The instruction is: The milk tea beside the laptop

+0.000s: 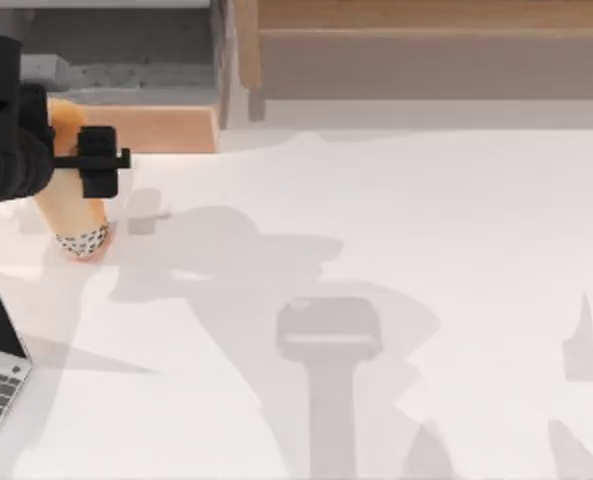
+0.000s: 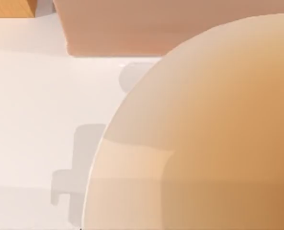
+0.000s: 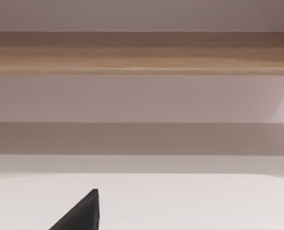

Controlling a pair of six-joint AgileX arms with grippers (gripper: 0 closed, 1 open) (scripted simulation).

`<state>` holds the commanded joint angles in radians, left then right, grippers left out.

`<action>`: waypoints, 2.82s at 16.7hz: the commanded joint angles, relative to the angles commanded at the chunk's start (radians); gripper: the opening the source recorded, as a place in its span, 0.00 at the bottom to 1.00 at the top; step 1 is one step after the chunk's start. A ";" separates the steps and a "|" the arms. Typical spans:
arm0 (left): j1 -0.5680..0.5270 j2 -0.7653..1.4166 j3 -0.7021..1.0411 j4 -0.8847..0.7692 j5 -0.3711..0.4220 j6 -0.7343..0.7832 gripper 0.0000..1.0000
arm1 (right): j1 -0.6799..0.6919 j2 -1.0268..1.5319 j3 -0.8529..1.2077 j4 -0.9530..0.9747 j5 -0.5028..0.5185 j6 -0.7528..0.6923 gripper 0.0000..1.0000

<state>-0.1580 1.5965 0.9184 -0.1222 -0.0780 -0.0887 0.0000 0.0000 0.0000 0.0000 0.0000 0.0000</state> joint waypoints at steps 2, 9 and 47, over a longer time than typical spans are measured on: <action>0.000 -0.001 0.001 -0.002 0.000 0.000 0.00 | 0.000 0.000 0.000 0.000 0.000 0.000 1.00; -0.044 -0.102 0.017 -0.011 -0.031 -0.027 0.00 | 0.000 0.000 0.000 0.000 0.000 0.000 1.00; -0.503 -0.861 -0.364 -0.523 -0.350 -0.382 0.00 | 0.000 0.000 0.000 0.000 0.000 0.000 1.00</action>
<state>-0.6612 0.7351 0.5545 -0.6449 -0.4279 -0.4703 0.0000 0.0000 0.0000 0.0000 0.0000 0.0000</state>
